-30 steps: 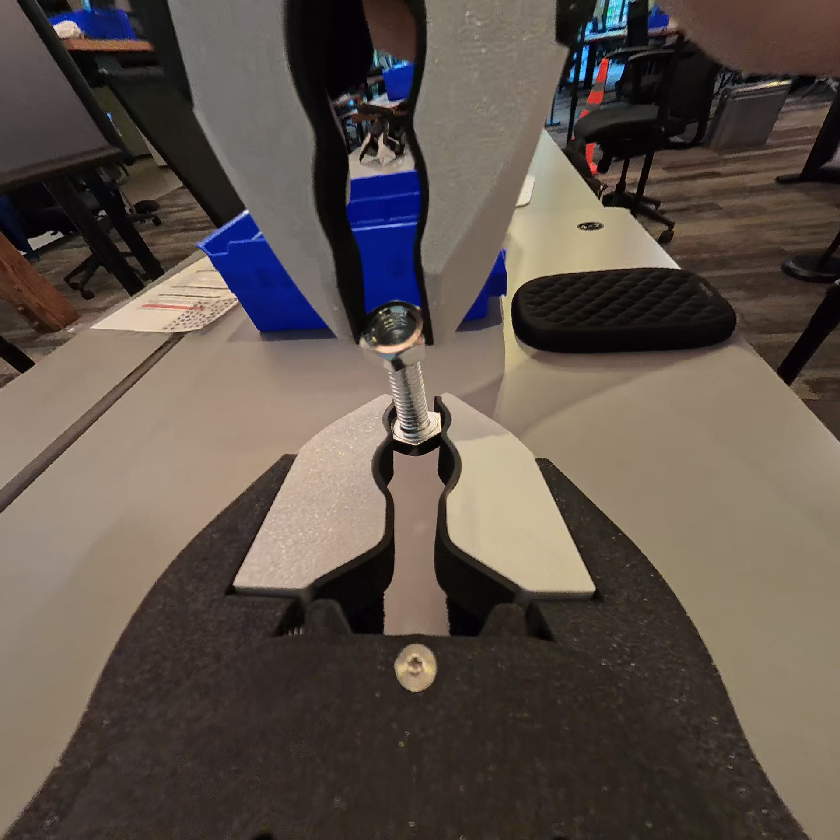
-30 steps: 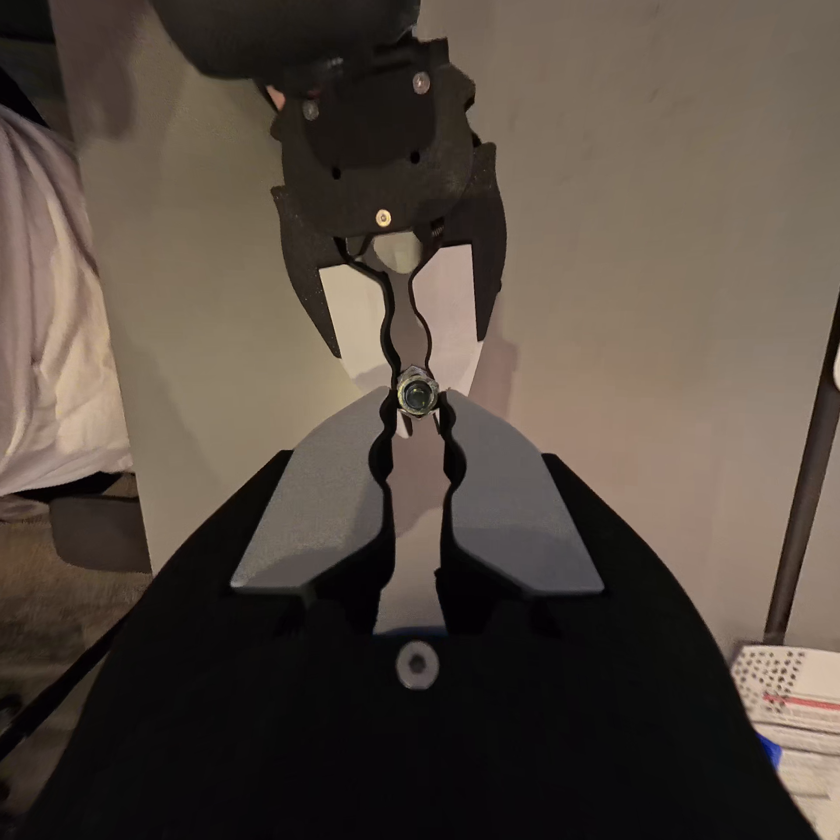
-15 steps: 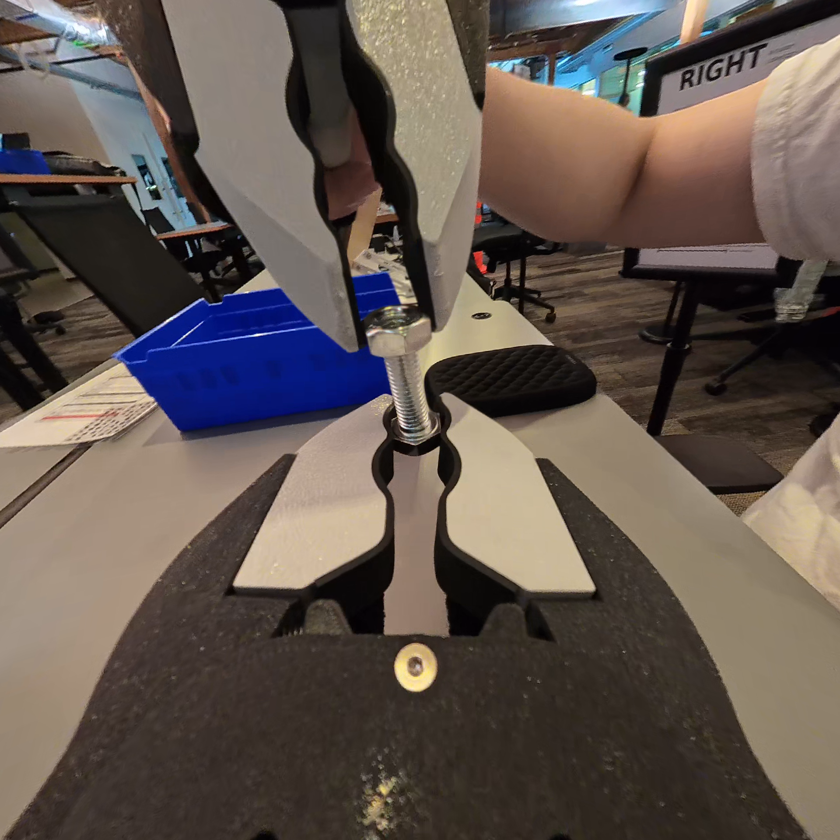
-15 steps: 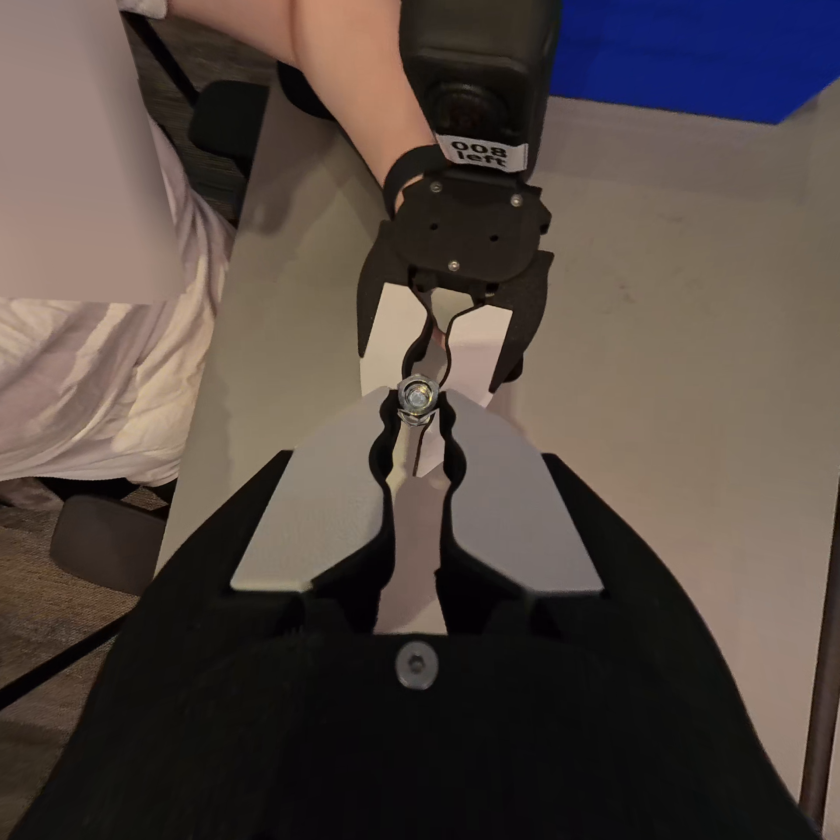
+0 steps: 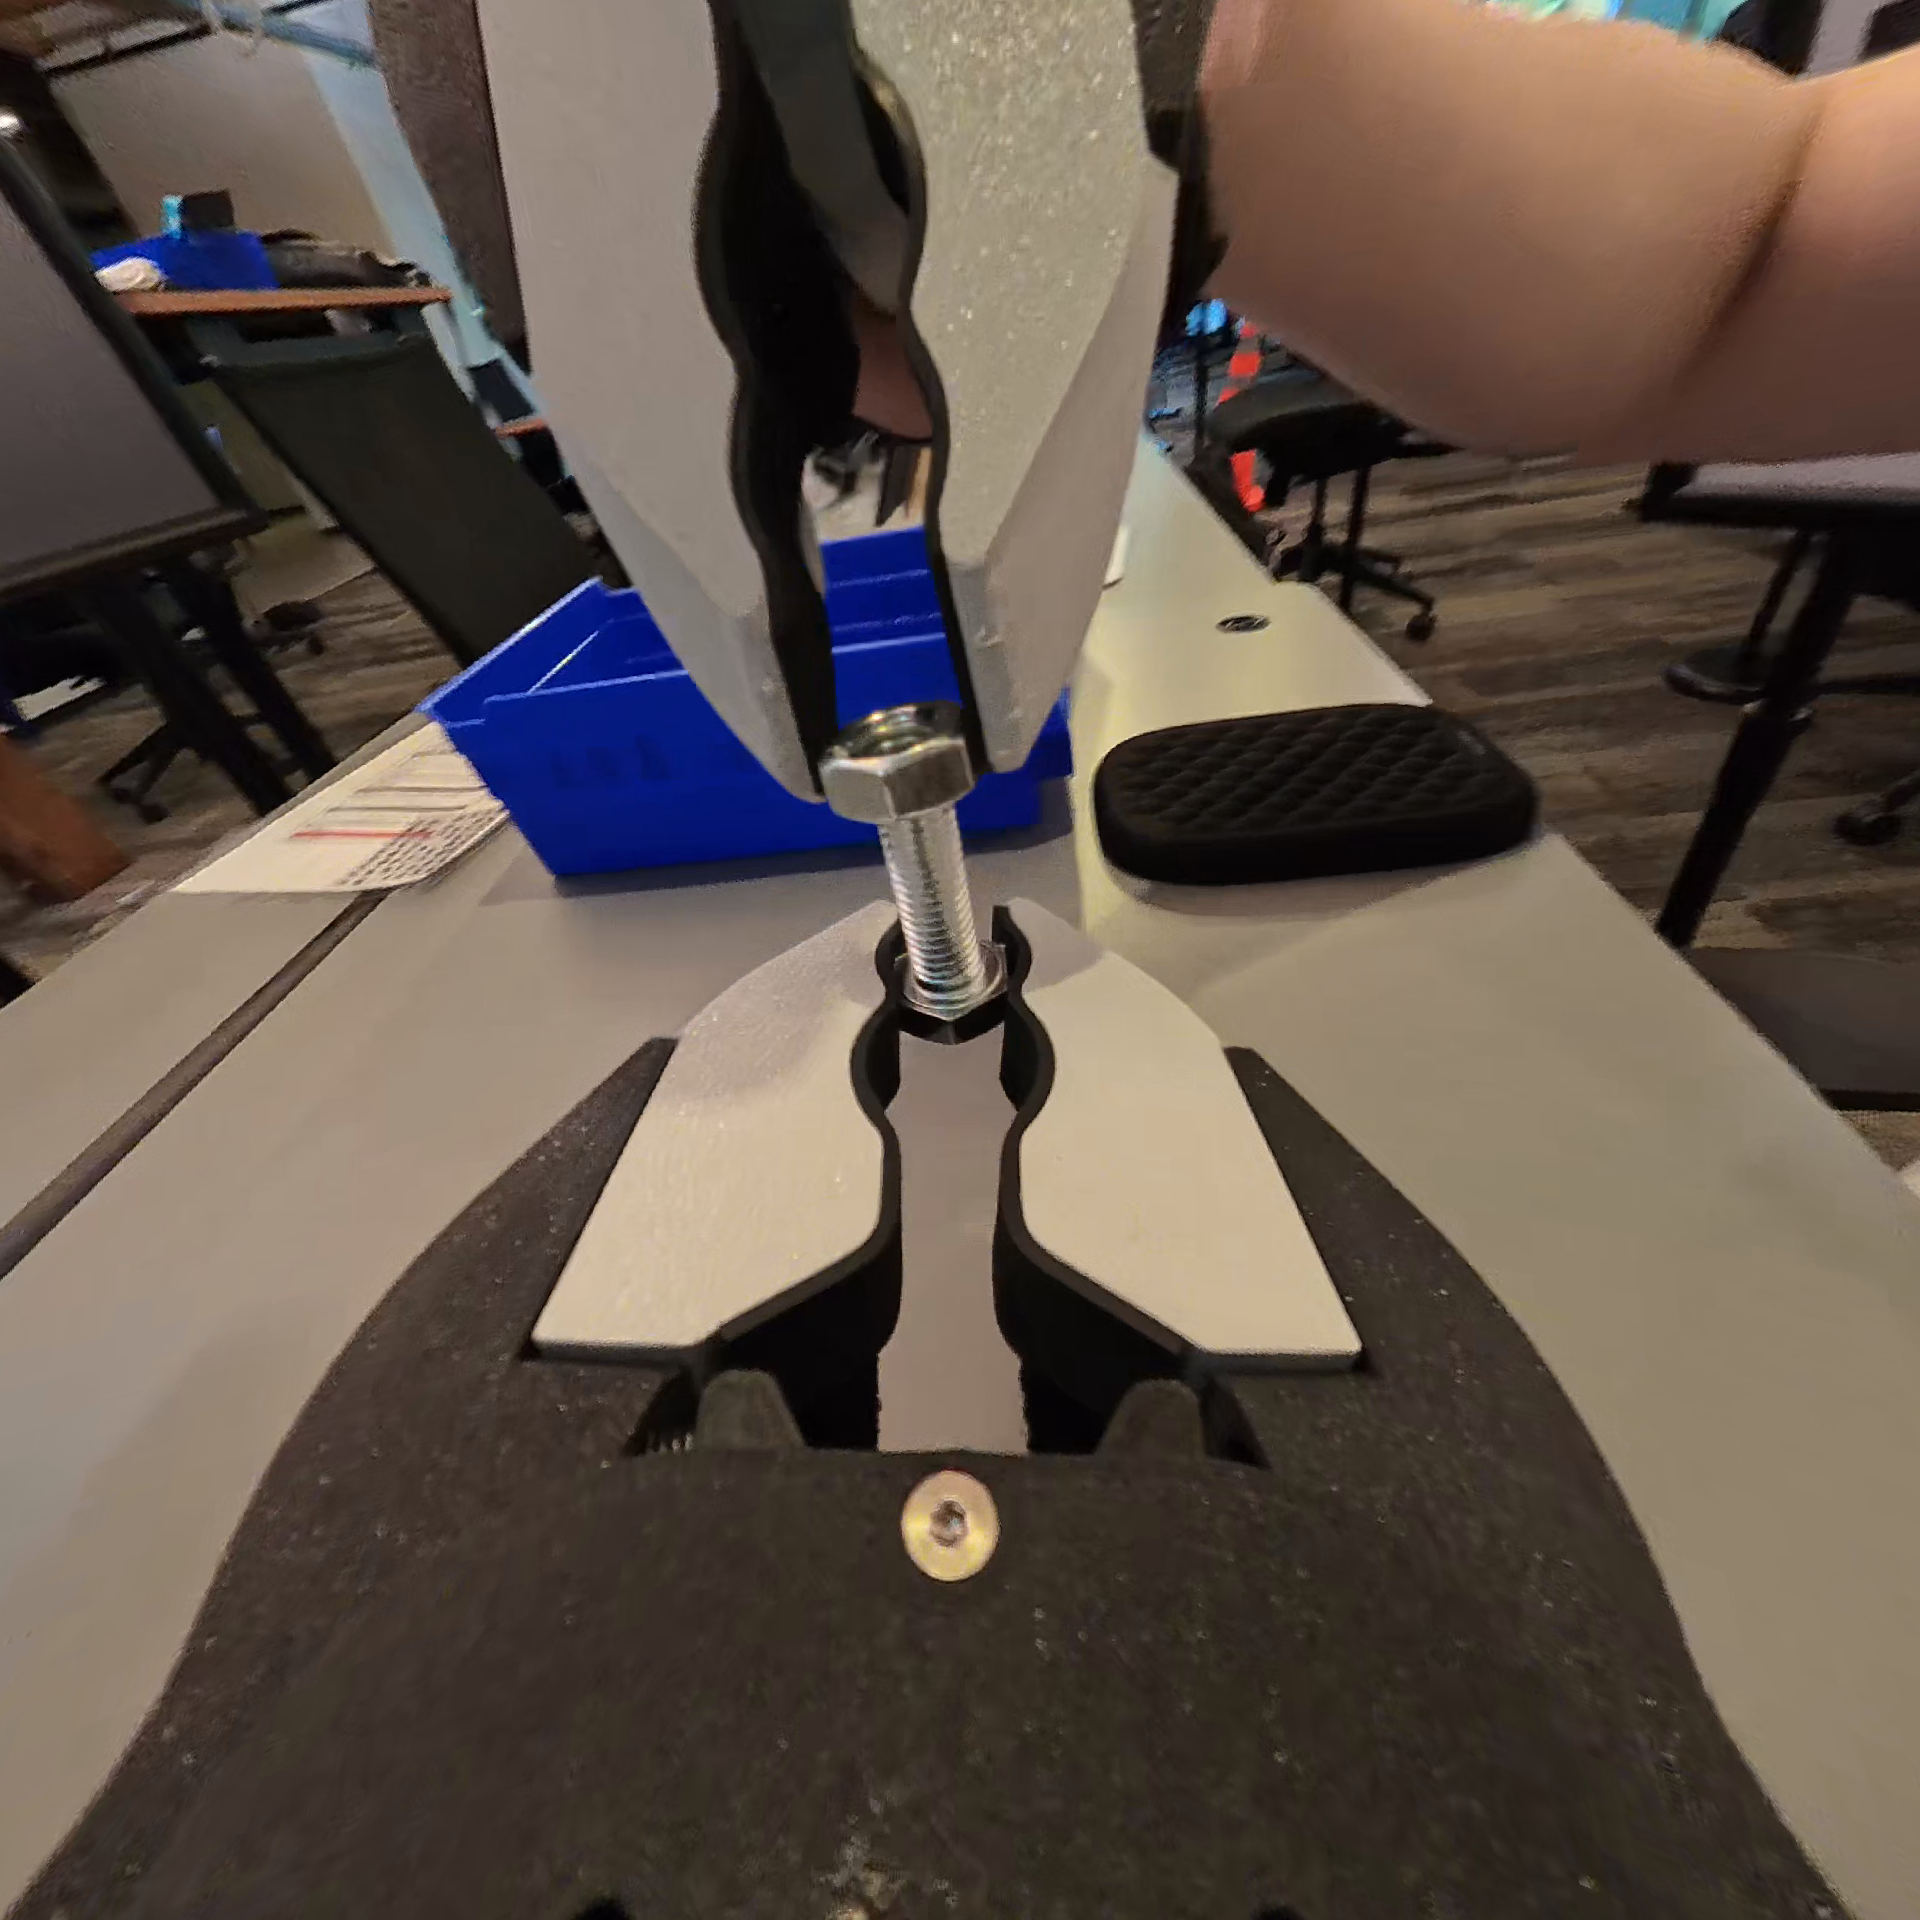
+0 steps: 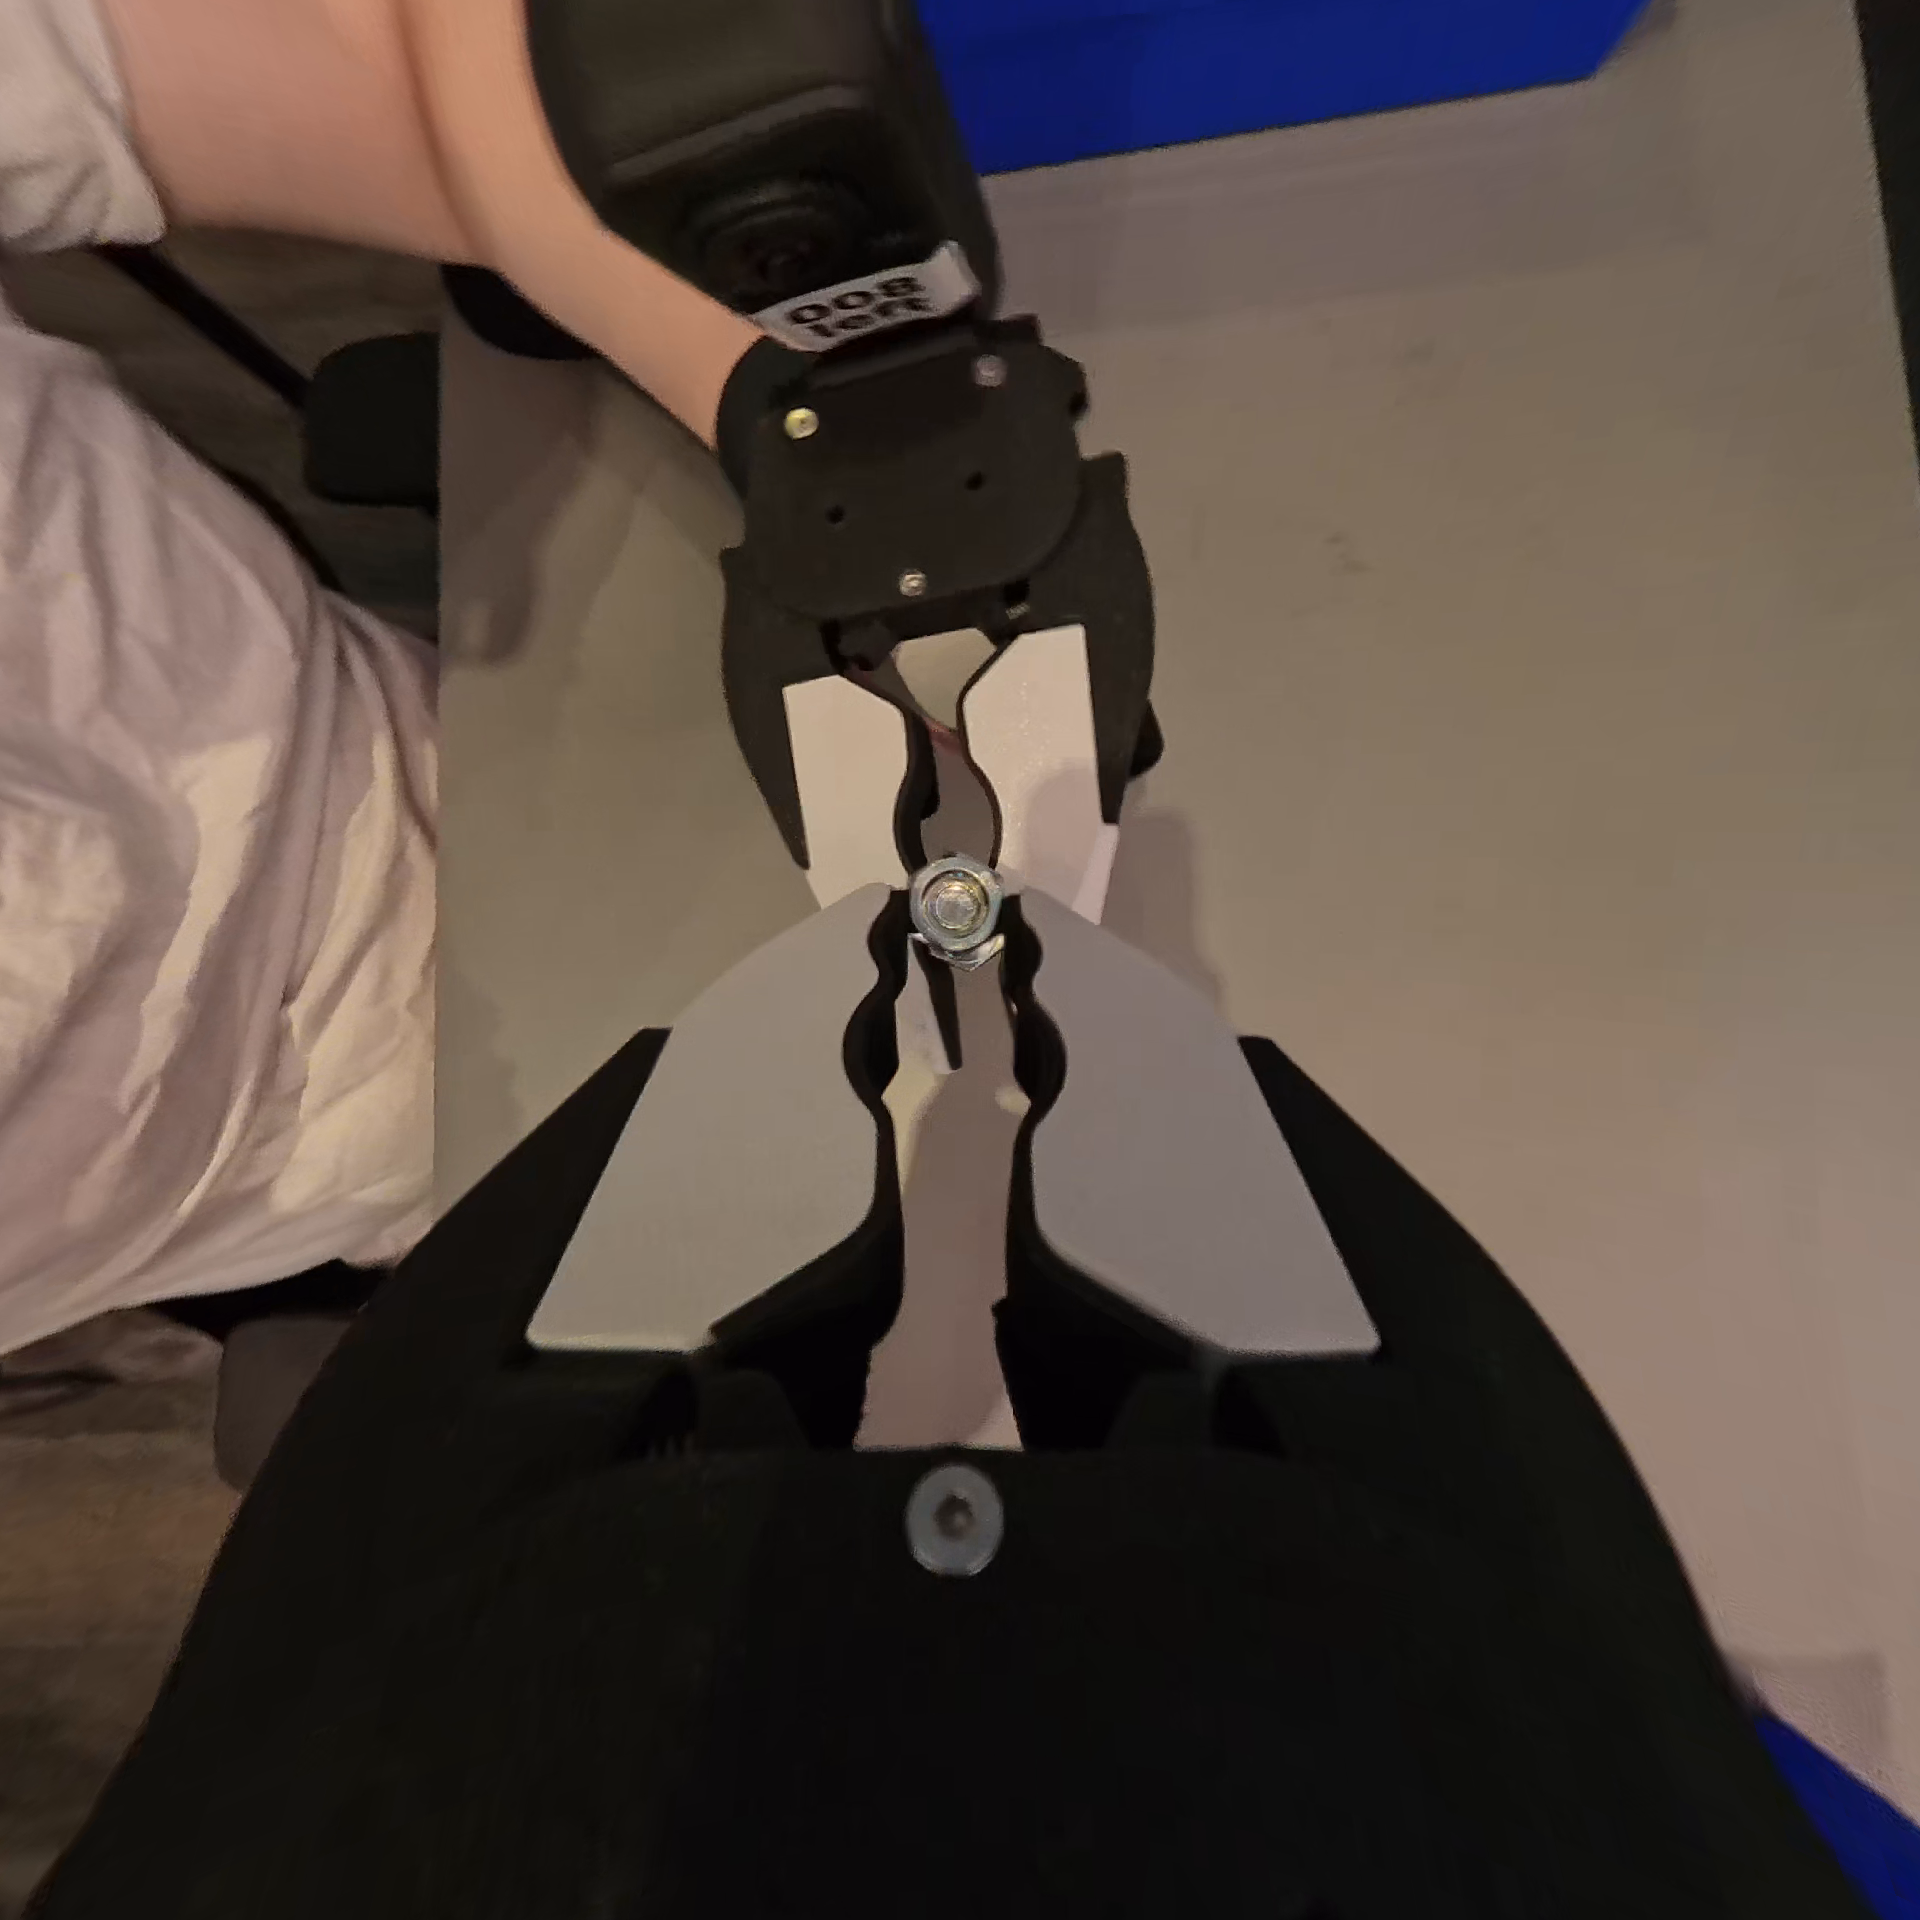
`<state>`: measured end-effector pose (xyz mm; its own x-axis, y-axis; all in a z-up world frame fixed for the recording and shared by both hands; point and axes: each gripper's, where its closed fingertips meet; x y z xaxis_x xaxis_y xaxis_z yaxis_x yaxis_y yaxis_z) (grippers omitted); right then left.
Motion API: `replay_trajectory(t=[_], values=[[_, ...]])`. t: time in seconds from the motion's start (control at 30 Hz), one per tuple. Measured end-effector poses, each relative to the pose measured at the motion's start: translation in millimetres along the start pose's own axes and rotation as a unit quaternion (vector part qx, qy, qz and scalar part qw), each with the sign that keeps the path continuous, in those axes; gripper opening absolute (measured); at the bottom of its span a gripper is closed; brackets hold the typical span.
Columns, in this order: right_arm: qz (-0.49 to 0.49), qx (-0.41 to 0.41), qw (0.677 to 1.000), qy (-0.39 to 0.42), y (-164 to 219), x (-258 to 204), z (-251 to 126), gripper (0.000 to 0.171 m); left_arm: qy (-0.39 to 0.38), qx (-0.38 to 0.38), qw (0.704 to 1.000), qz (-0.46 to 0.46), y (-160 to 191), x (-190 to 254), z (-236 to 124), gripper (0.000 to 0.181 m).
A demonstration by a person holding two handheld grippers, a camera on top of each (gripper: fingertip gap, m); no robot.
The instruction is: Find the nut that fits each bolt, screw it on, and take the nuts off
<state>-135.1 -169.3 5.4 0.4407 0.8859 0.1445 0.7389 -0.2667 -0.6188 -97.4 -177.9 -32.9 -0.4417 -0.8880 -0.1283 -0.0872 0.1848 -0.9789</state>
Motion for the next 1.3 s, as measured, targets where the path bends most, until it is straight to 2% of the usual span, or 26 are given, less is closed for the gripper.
replay_trajectory(t=[0.2,0.33,0.53,0.93,1.13,1.23,1.3], values=[[0.098,0.035,0.992,0.073,-3.5,15.2,4.7,0.017,-0.052,-0.018,0.998,-0.015,4.1,-17.3,-7.1,0.014],[0.137,0.041,0.981,0.128,-1.5,24.6,10.3,0.017,-0.098,-0.057,0.993,-0.014,12.7,-29.4,-11.4,0.014],[0.245,0.06,0.956,0.152,-1.8,35.4,16.1,0.017,-0.145,-0.088,0.985,-0.032,20.0,-41.5,-18.4,0.014],[0.214,0.071,0.96,0.168,-6.7,36.9,14.3,0.017,-0.146,-0.076,0.986,-0.035,15.8,-42.8,-20.9,0.014],[0.189,0.069,0.962,0.184,-6.8,37.1,12.3,0.024,-0.136,-0.059,0.988,-0.04,10.9,-40.7,-20.7,0.014],[0.161,0.082,0.967,0.183,-9.7,35.5,7.3,0.031,-0.131,-0.058,0.989,-0.036,10.2,-39.4,-20.3,0.014],[0.102,0.104,0.973,0.178,-13.9,34.8,-0.9,0.035,-0.115,-0.05,0.991,-0.035,8.3,-35.8,-18.1,0.014]])
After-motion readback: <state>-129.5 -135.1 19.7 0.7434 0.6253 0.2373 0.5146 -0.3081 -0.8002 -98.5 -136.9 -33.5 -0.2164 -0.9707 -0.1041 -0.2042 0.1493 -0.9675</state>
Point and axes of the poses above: each gripper's, where its closed fingertips meet, z out along the fingers, y out of its underside, x = y × z across the jaws, and after that the axes turned 15 degrees about y, right-handed
